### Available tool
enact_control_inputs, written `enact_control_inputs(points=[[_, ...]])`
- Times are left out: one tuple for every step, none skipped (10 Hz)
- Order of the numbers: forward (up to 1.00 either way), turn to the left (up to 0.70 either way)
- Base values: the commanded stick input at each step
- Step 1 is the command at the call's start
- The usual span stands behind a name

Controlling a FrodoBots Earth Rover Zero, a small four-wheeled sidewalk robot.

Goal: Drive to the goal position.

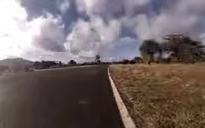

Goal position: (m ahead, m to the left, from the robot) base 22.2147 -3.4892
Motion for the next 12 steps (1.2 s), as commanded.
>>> enact_control_inputs(points=[[0.5,0.0],[0.5,0.0],[0.5,0.0],[0.5,0.0],[0.5,0.0],[0.5,0.0],[0.5,0.0],[0.5,0.0],[0.5,0.0],[0.5,0.0],[0.5,0.0],[0.5,0.0]])
